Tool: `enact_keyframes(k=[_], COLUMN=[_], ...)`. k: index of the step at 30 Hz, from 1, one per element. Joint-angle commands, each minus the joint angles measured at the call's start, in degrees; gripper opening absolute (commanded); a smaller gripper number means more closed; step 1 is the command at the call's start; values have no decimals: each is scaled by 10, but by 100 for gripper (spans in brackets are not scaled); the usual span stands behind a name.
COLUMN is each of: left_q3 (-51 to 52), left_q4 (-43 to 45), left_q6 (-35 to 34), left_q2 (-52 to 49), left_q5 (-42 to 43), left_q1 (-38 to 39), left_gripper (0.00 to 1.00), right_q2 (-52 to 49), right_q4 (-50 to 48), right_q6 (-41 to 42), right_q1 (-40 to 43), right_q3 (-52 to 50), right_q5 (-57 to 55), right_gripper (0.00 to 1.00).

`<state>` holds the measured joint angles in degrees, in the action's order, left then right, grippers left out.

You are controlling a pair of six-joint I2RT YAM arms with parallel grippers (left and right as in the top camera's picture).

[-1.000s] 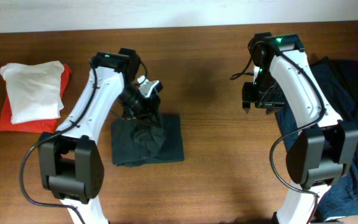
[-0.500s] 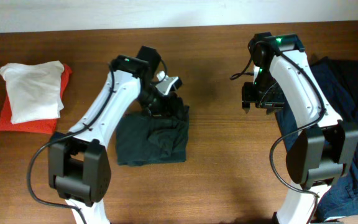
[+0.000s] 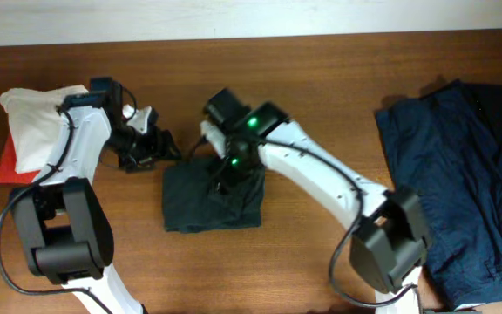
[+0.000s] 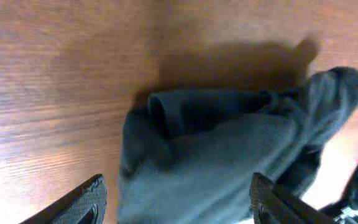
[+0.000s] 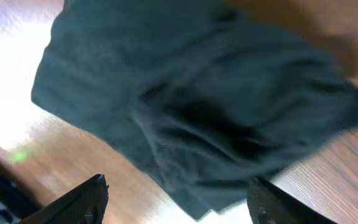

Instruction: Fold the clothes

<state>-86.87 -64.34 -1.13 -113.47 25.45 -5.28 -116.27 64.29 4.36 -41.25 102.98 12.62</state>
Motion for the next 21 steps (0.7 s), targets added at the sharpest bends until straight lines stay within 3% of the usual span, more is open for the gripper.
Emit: enact_keyframes(k=[1,4,6,7,13,17,18,19,21], left_q3=[60,92,106,112,119,119,119,119,119], left_q4=[39,74,88,91,95,94,94,94,94], left_q6=[7,7,7,7,7,7,7,7,7], left_q2=[-5,-5,-5,-6,-8,-8,-8,-8,-8], left_q5=[-2,-3,-3,-3,-13,-13,-13,-13,-13], left_q1=[-1,0,0,0,0,0,0,0,0], left_gripper=[73,73,73,73,73,73,73,73,73], right_q2=[-33,-45,-56,-60,-23,-19,-17,-17,-17], right_q4=[-42,-82,-84,-68,106,103,103,99,56], right_q6=[11,24,24,25,146,165,160,143,118], right_q1=[-39,-50,-49,-49,-17,-14,-14,-14,-19], right_q3=[-28,-46,-63,-64,-63,-56,-39,-21,-4], right_q5=[-31,-43,-43,-43,-113,-110,-93,-68,-47], right_gripper=[64,43,21,4,4,4,11,36,55])
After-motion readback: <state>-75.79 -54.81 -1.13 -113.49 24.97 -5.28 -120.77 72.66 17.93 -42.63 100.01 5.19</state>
